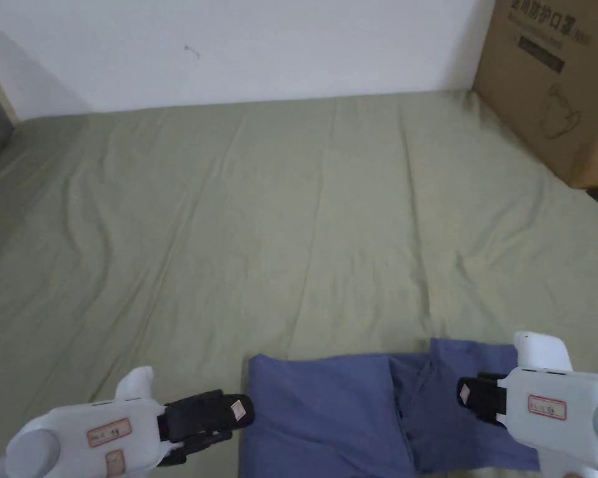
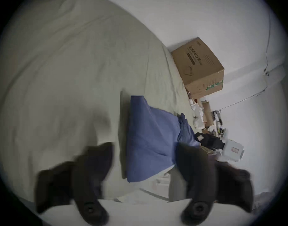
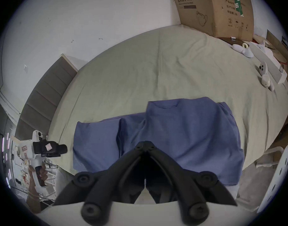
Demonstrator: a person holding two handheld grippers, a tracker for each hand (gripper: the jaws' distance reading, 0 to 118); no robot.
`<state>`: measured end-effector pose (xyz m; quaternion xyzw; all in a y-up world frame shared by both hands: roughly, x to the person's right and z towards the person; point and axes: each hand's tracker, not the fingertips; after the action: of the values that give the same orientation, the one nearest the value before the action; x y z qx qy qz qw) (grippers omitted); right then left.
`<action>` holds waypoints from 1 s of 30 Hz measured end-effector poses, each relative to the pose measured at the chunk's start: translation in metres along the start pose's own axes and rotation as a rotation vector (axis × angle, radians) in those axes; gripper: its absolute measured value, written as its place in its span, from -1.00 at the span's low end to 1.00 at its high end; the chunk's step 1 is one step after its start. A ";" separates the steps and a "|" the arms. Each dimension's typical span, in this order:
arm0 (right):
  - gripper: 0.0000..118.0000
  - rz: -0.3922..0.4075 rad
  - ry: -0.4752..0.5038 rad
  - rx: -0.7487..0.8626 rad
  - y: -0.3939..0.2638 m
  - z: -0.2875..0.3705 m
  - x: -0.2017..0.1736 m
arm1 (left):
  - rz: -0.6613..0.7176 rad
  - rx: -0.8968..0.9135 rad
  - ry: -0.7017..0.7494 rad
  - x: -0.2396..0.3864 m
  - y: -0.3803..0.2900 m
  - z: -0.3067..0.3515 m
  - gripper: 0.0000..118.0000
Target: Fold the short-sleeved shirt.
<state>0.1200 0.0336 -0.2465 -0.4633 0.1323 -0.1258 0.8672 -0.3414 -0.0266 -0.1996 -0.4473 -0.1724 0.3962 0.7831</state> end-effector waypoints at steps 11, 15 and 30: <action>-1.00 0.035 0.013 -0.051 0.004 -0.003 -0.020 | 0.166 -0.099 -0.222 -0.032 0.000 -0.059 -0.84; -1.00 0.040 0.036 -0.051 0.010 -0.002 -0.032 | 0.093 -0.154 -0.120 -0.042 0.005 -0.054 -0.85; -1.00 0.094 0.094 -0.079 0.015 -0.024 -0.080 | 0.069 -0.027 -0.037 -0.092 0.034 0.067 -0.85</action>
<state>0.0386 0.0504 -0.2633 -0.4839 0.1997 -0.1012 0.8460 -0.4565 -0.0506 -0.1840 -0.4562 -0.1766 0.4289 0.7594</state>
